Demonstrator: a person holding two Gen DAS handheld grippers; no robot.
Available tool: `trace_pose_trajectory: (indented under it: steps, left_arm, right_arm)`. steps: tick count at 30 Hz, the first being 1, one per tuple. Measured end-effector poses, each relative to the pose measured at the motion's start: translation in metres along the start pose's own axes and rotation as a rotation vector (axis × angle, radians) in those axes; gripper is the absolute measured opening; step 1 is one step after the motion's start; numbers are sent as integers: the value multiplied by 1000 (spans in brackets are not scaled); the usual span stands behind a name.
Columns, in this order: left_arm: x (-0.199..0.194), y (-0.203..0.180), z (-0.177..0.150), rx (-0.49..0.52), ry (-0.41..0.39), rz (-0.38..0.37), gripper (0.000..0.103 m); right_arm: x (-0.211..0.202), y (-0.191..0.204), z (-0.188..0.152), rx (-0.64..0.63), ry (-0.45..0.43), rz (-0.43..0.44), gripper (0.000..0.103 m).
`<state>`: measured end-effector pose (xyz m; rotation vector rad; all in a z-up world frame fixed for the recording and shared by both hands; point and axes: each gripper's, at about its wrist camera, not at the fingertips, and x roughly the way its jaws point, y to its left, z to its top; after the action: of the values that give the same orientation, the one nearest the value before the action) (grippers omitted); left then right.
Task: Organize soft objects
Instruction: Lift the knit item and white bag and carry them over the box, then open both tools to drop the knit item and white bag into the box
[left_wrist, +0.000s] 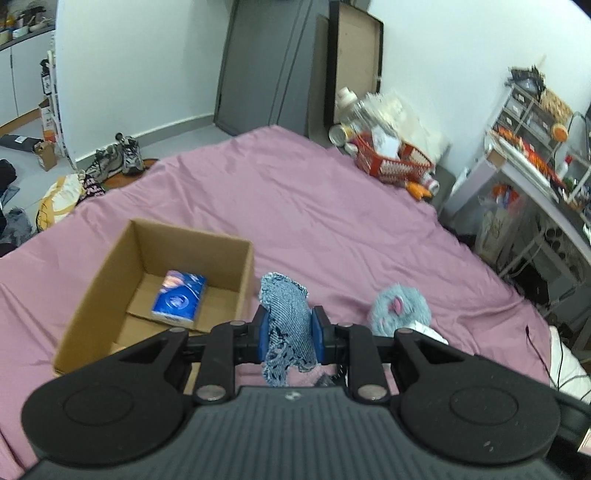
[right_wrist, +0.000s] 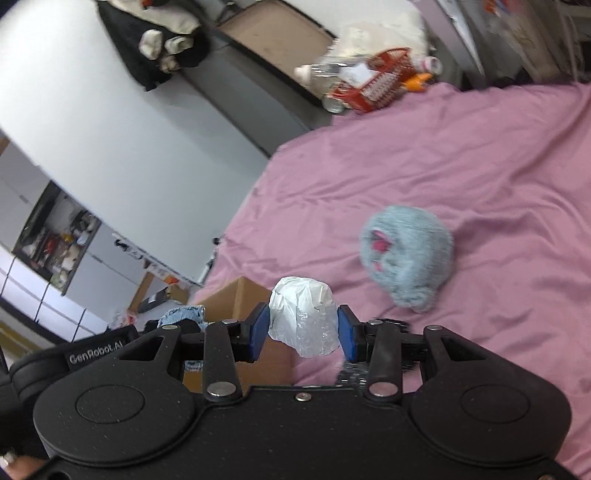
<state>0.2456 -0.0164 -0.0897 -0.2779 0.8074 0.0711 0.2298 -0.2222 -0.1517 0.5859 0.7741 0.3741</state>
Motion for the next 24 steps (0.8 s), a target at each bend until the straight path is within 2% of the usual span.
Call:
trace_pose_trajectory:
  steps: [12, 24]
  left_arm:
    - [-21, 46, 17, -40, -46, 30, 23]
    - [-13, 84, 20, -86, -32, 44, 23]
  right_arm:
    - [8, 35, -9, -116, -22, 35, 39]
    - [14, 58, -18, -178, -43, 98, 39]
